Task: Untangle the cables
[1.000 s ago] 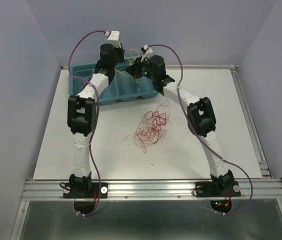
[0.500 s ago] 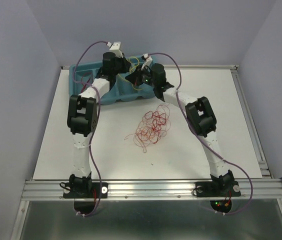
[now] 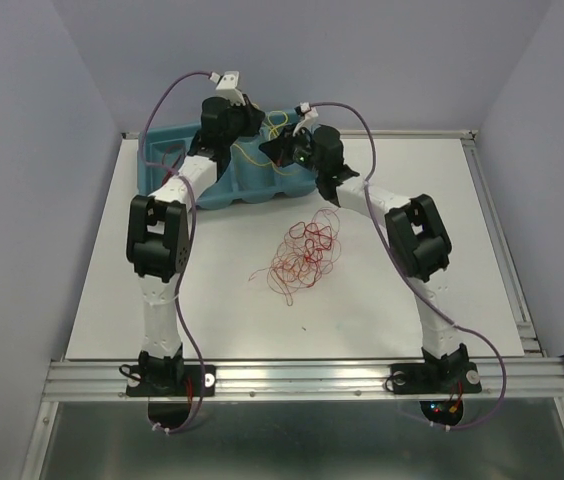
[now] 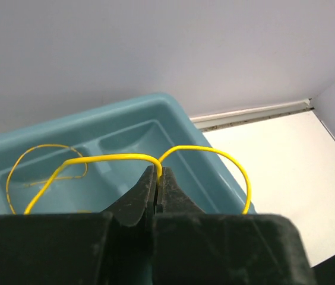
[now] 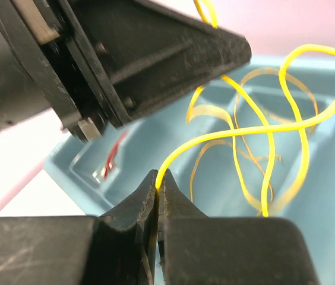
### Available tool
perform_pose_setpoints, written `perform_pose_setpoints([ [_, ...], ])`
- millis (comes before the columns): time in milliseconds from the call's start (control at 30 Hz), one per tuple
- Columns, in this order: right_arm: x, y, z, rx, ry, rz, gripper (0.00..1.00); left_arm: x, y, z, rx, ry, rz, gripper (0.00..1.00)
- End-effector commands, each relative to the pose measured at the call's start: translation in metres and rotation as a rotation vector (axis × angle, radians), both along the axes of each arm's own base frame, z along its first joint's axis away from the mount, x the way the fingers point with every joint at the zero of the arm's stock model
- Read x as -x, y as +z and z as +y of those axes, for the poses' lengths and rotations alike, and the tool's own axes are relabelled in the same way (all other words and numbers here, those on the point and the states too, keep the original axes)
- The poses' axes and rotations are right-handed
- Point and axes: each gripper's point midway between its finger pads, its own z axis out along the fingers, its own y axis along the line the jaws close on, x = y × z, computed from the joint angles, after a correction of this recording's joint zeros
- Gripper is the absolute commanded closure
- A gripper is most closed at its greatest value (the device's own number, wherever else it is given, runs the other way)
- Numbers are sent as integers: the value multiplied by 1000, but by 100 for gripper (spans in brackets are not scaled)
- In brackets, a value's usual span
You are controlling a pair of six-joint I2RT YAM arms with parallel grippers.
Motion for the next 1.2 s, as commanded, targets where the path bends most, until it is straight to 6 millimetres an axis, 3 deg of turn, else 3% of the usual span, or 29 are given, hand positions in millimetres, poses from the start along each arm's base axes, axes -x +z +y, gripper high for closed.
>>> perform_pose_setpoints([
  [0,3,61,-15,-75,-52,-153,99,22,118,-6,-5,12,-271,100],
  [200,5,56,-26,-110,-87,-139,99,34,125,-25,49,-97,-280,100],
  [333,9,58,-27,-138,-77,-140,99,33,112,-28,80,-101,-236,100],
  [600,25,63,-23,-169,-9,-172,99,12,57,-2,103,-69,-116,100],
  [633,28,65,-23,-176,0,-175,99,7,39,1,95,-68,-89,100],
  [733,33,69,-22,-187,15,-182,99,-3,15,8,92,-79,-44,100],
  [1000,45,71,-11,-208,101,-193,99,-4,-23,13,56,-82,21,100],
  [1167,55,72,3,-219,177,-195,100,-7,-44,28,-22,-39,42,97],
])
